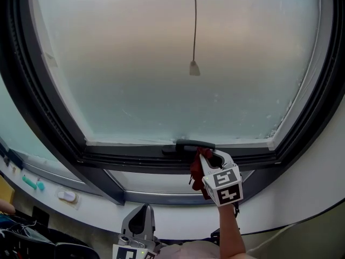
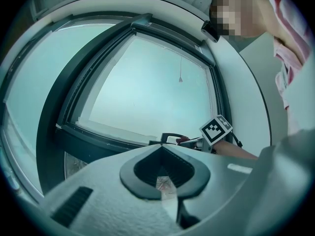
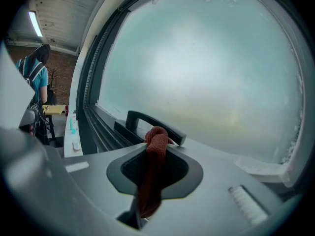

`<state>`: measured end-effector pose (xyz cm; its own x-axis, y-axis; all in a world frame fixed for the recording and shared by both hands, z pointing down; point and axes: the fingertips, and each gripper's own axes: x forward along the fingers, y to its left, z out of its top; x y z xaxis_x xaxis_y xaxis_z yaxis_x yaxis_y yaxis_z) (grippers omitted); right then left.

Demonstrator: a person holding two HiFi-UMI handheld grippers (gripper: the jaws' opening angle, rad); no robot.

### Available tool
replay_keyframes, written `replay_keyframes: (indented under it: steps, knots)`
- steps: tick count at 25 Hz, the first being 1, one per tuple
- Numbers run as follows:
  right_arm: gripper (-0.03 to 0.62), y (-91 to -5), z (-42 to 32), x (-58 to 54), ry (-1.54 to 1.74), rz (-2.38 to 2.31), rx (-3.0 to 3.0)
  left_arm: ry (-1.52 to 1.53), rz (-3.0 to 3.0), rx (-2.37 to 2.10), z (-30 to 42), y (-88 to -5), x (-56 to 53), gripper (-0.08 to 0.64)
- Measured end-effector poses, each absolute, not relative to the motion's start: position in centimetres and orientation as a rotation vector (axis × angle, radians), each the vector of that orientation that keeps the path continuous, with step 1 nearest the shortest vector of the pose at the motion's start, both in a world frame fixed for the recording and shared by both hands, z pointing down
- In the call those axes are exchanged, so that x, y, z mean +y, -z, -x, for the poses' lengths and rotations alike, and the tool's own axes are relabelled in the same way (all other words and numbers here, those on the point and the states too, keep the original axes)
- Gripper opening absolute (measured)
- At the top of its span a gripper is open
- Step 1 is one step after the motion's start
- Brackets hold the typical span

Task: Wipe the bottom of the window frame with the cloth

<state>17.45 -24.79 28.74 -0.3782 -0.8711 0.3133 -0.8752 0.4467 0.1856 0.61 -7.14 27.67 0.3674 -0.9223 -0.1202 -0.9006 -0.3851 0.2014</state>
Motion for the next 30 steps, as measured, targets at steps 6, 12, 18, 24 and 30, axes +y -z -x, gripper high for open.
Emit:
replay_keyframes:
  steps: [6, 12, 18, 24, 30]
  knots:
    - [0.055, -28.7, -18.9, -25.0, -0.035, -1.506, -2.334, 0.362, -2.512, -1.652, -1.1, -27.3, -7.9, 0.0]
    - [0.054, -28.8, -20.1, -24.7, -0.033, -1.537, -2.321, 0.222, -2.583, -1.677, -1.7, -28.0, -7.8, 0.0]
    - [0.055, -28.7, -21.1, -24.9, -0.021, -1.578, -2.339, 0.08, -2.7, -1.703, -2.9, -28.3, -9.3, 0.0]
    - [0.054, -29.1, -20.9, -24.7, -0.056, -1.533, -2.333, 0.064, -2.745, -1.642, -3.6, -27.9, -8.4, 0.0]
    - [0.055, -29.2, -20.8, -24.9, -0.079, -1.523, -2.36, 0.04, -2.76, -1.562, -4.2, -29.0, -8.2, 0.0]
